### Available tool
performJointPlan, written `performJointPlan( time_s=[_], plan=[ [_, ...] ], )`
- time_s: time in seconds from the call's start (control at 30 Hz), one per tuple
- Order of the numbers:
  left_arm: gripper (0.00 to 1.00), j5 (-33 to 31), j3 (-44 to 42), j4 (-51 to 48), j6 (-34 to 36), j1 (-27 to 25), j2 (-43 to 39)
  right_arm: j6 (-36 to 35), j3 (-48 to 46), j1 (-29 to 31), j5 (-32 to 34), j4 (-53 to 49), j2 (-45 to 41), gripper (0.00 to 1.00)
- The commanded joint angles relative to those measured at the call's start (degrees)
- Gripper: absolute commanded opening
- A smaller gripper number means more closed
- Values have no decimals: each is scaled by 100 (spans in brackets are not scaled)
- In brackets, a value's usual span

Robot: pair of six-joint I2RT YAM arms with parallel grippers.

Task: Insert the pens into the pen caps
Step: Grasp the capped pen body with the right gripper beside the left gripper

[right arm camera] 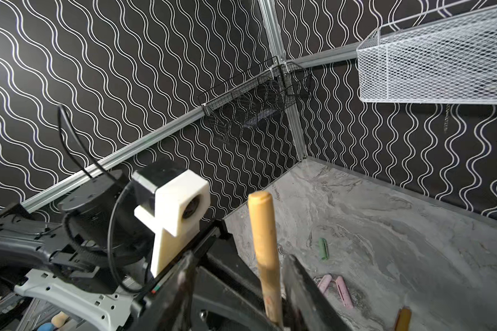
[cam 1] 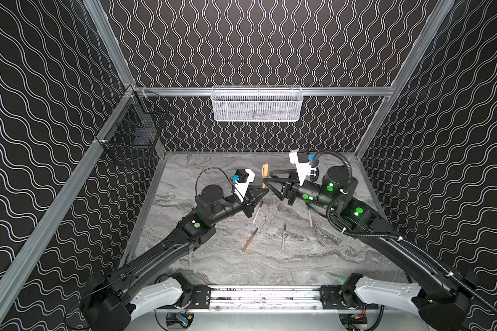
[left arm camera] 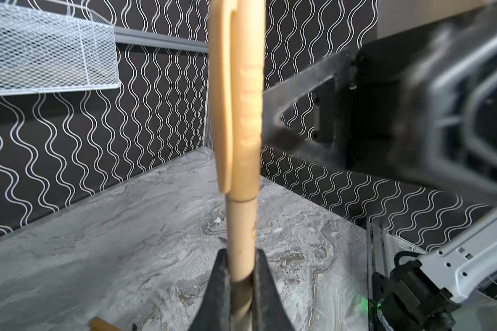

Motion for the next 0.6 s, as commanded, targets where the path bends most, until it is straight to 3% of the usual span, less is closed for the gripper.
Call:
performJointPlan(
  time_s=[0.0, 0.27, 0.57],
  plan=[
    [0, -50, 14, 276, -15, 16, -7, -340, -115, 3, 132, -103, -169, 54],
    [0, -87, -50, 418, -338, 7, 90, -433, -626, 0, 699, -15, -577, 54],
    [0, -24, -9, 414, -497, -1, 298, -418, -741, 9, 822, -231, -619, 48]
  ],
)
